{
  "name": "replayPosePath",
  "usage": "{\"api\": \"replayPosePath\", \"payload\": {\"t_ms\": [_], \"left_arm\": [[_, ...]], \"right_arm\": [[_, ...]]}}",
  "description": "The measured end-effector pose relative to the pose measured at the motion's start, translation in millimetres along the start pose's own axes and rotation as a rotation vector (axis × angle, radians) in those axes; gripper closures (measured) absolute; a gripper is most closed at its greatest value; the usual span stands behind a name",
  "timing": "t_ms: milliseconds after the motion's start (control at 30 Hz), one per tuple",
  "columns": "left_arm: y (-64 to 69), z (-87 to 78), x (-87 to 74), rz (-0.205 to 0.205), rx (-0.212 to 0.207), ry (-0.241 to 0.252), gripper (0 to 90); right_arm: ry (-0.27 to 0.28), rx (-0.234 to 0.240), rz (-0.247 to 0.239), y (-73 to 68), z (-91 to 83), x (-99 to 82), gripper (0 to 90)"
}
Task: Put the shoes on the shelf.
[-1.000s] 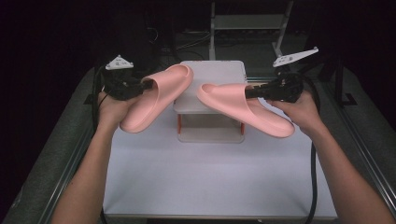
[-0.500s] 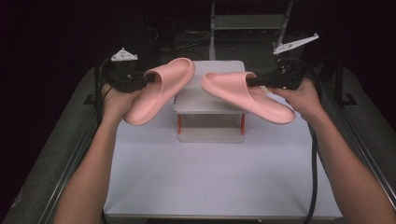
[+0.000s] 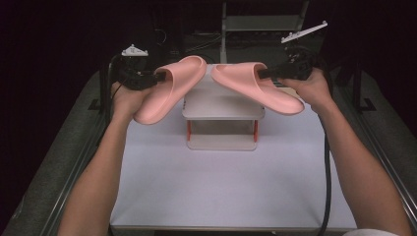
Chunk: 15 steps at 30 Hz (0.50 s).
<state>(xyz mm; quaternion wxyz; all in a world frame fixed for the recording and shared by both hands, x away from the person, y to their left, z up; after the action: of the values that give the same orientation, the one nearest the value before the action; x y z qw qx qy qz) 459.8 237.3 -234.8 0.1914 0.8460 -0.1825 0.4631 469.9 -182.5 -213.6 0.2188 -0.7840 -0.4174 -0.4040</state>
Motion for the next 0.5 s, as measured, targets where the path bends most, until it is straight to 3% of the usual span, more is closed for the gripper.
{"api": "replayPosePath", "payload": {"t_ms": [500], "left_arm": [[0.5,14.7,15.5,0.018,0.042,-0.032,80.5]], "right_arm": [[-0.019,-0.049,0.043,20.1,18.8,1.1,82.6]]}}
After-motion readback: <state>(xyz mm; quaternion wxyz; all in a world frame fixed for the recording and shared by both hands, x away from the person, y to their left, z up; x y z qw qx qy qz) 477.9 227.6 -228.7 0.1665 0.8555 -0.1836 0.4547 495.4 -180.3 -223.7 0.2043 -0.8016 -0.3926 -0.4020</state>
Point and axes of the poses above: each handheld gripper's, and its own axes: z roughly forward along the jaws, x roughly out of its top, y roughly to its right, the point moved 1 cm from there along z, roughly forward along the jaws, and after that the axes turned 11 degrees about -z, right-handed, at the moved point
